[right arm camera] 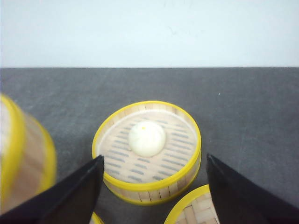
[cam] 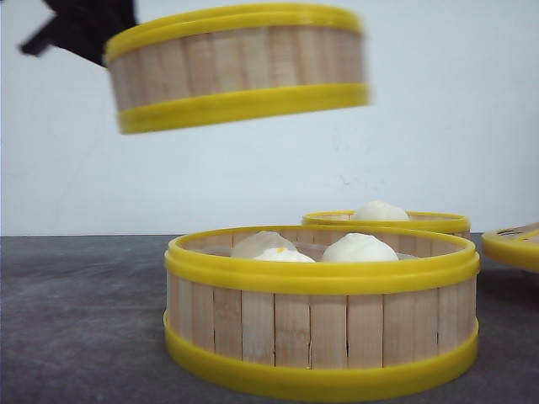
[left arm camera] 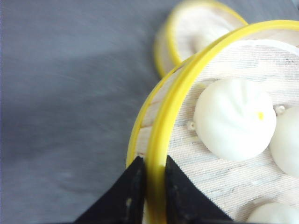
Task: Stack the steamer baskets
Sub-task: 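Lift the basket with the left gripper over the front basket, then lower the held basket onto the front basket with the left gripper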
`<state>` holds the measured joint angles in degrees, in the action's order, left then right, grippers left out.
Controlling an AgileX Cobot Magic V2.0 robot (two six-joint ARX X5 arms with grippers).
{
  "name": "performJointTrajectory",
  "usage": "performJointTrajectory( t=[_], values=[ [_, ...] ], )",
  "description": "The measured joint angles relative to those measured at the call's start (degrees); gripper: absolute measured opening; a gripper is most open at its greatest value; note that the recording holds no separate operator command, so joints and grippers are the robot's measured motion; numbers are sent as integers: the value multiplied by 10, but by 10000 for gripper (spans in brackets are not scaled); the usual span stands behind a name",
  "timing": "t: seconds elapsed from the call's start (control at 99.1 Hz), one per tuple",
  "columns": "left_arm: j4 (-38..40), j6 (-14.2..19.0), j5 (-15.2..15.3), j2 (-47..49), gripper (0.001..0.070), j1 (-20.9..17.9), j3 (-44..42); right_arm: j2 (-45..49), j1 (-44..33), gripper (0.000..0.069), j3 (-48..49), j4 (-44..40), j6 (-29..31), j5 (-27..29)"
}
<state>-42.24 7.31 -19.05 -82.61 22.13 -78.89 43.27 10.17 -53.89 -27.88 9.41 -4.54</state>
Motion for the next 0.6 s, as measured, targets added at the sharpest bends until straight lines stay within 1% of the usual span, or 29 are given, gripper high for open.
performJointTrajectory(
  t=[0.061,0.121,0.212,0.293,0.414,0.595],
  values=[
    [-1,-5,21,-12,25,30,0,0,0,427,-9,-11,0,0],
    [-3,-10,37,-26,25,52,0,0,0,427,-15,-17,0,0],
    [-5,-14,42,-48,25,72,0,0,0,427,-20,-19,0,0],
    [-5,-17,45,-67,25,85,0,-1,0,427,-20,-28,0,0],
    [-10,-21,58,-92,25,103,0,-1,0,427,-20,-38,0,0],
    [0,-21,59,-107,25,106,0,-2,0,427,-20,-50,0,0]
  ],
)
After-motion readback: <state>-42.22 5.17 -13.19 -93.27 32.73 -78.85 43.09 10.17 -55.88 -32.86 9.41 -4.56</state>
